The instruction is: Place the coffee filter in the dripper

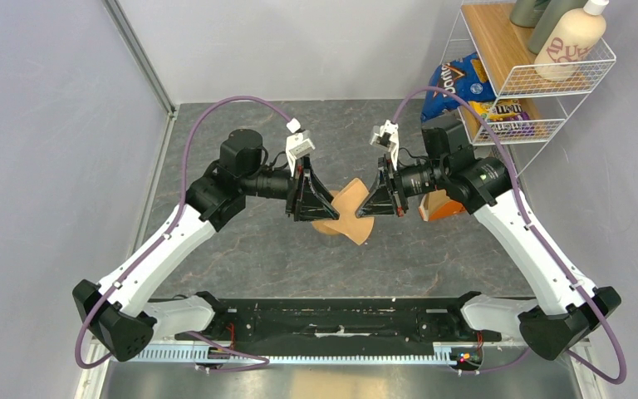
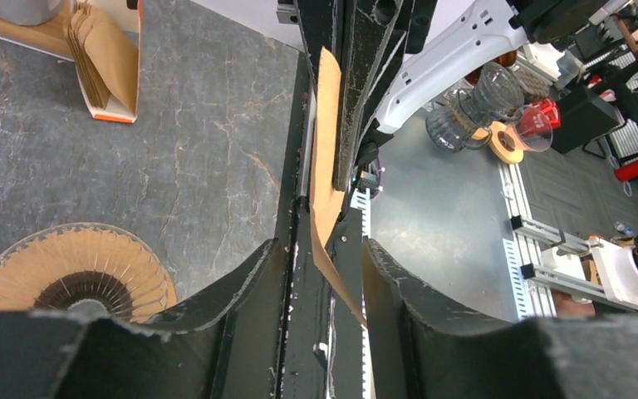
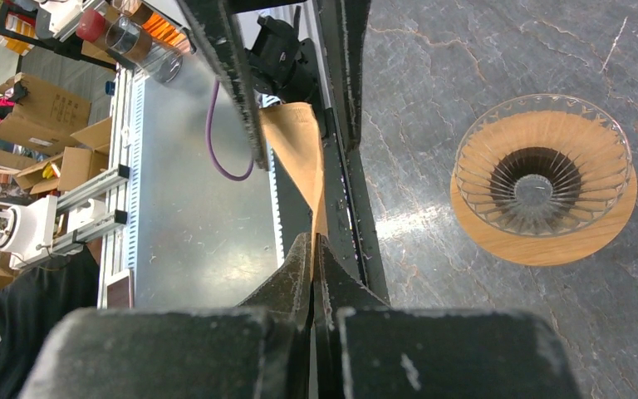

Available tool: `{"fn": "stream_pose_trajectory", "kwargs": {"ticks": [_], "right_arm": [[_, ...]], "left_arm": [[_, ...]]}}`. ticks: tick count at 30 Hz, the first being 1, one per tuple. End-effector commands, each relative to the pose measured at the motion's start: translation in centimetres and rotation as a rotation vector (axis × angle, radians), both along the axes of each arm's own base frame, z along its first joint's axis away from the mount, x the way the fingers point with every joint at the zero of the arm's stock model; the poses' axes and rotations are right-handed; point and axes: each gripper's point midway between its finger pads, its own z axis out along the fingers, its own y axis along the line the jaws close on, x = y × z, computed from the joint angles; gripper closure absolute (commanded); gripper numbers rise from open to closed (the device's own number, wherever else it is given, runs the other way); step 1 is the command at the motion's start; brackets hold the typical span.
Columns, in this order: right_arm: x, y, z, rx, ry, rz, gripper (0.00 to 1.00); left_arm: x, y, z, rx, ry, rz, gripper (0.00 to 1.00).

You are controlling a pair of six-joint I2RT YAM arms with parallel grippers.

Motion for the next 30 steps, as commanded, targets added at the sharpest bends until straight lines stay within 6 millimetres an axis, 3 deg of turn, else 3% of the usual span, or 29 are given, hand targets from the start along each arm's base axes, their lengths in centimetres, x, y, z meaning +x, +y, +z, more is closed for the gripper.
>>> {"fn": "stream_pose_trajectory", "kwargs": {"ticks": [1,2,5,8,16,24,25,27,28,29,30], "right_arm": [[-0.8,-0.1,0.8,0.023,-0.022,0.02,1.0],[-0.7,0.0,0.7,0.02,-0.021,0.018,1.0],[0.0,0.0,0.5,0.004,-0.031,-0.008,1.0],[0.8,0.2,0.0,-0.011,-0.027,-0.022,1.0],[0.9,1.1,0.9,0.045,-0.006,0.012,1.0],[0.2,1.2,1.3,0.065,0.008,0.029,1.0],[0.1,1.0,1.3,0.062,0.003,0.025,1.0],[-0.1,0.8,1.3,0.055,-0.008,0.019,1.0],[-0.3,0.6,1.3,0.051,-0.006,0.015,1.0],[-0.4,0.5,1.4,0.051,-0.007,0.012,1.0],[-0.5,0.5,1.5,0.051,-0.011,0.011,1.0]], "left_arm": [[-0.2,-0.4,2.7,-0.069,-0.072,-0.037,0.61],[-0.9,-0.4,2.9,-0.083,-0.071,-0.076,0.72],[-2.5,-0.2,3.5,-0.124,-0.046,-0.161,0.91],[-3.4,-0.1,3.9,-0.143,-0.036,-0.207,0.98],[-4.6,0.0,3.7,-0.146,-0.002,-0.259,0.98],[-4.3,-0.2,3.0,-0.139,0.016,-0.235,0.98],[-4.0,-0.2,3.1,-0.138,0.009,-0.218,0.94],[-3.3,0.2,2.9,-0.114,-0.003,-0.17,0.7],[-3.0,0.4,2.3,-0.085,-0.004,-0.143,0.52],[-2.9,0.6,1.8,-0.059,-0.023,-0.125,0.42],[-2.6,0.8,1.3,-0.043,-0.035,-0.103,0.38]]}}
